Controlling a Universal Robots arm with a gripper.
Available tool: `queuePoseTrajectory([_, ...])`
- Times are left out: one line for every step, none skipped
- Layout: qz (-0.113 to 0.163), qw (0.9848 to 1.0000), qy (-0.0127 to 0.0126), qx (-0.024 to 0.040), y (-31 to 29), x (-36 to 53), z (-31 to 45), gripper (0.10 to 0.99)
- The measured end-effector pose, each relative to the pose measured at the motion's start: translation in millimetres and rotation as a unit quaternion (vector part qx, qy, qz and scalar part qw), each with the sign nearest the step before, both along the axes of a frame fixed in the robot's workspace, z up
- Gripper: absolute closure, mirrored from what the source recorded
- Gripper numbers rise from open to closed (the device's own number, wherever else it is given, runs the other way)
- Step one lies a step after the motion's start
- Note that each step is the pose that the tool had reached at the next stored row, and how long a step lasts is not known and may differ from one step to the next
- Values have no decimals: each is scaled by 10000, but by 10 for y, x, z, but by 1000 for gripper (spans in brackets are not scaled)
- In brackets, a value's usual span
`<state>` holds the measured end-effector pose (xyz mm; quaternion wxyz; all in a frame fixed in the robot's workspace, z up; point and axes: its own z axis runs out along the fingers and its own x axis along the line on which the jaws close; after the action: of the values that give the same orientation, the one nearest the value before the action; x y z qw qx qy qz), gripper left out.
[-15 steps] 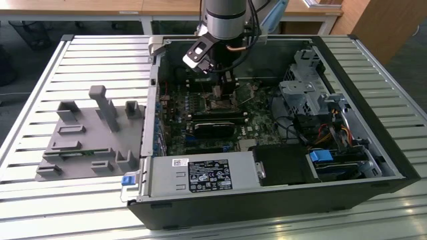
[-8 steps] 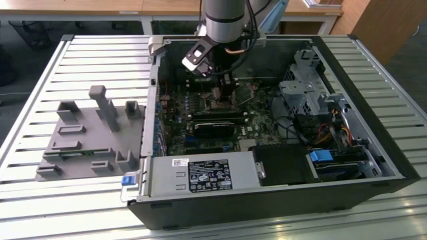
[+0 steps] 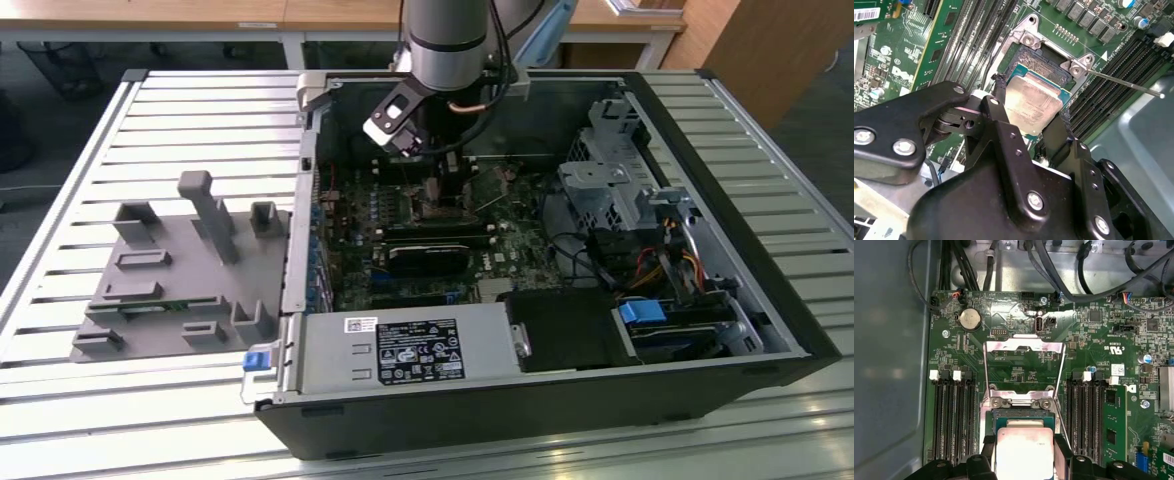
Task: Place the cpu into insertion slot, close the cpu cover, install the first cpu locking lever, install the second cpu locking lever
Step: 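Place the cpu into insertion slot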
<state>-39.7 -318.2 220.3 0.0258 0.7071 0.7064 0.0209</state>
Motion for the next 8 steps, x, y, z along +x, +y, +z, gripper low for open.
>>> queuePoseTrajectory([1,10000,0,0,0,0,-12,545])
queuePoseTrajectory([0,10000,0,0,0,-3,-25,545])
queuePoseTrajectory([-1,10000,0,0,0,-5,-37,545])
queuePoseTrajectory([0,10000,0,0,0,-6,-49,545])
queuePoseTrajectory([1,10000,0,0,0,-7,-59,545])
queuePoseTrajectory([1,10000,0,0,0,-8,-69,545])
queuePoseTrajectory([1,10000,0,0,0,-8,-77,545])
queuePoseTrajectory([0,10000,0,0,0,-8,-83,545])
